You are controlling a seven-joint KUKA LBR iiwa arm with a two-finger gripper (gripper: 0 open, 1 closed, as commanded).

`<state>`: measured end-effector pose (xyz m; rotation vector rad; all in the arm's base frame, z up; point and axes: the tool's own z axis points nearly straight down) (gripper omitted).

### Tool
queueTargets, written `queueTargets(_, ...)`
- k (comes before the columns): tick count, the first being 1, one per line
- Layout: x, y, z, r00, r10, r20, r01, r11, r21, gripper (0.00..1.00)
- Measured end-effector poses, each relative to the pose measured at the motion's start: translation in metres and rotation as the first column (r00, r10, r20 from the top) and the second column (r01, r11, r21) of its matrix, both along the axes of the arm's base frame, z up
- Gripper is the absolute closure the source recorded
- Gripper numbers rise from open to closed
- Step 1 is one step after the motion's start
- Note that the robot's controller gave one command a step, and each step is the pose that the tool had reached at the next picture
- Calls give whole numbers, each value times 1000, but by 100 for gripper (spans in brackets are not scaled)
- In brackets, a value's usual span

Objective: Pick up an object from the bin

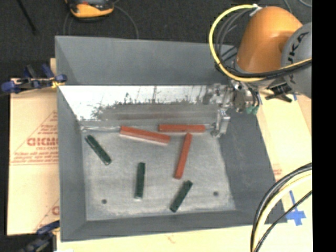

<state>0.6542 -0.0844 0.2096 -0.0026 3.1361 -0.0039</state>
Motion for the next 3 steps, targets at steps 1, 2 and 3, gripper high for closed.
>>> queueTargets(1,0,0,0,1000,0,0,0,1000,0,0)
queueTargets(2,-17,23,-30,993,120,7,-120,993,-3,0)
queueTargets(3,-21,34,-86,914,405,2,-405,914,-1,0)
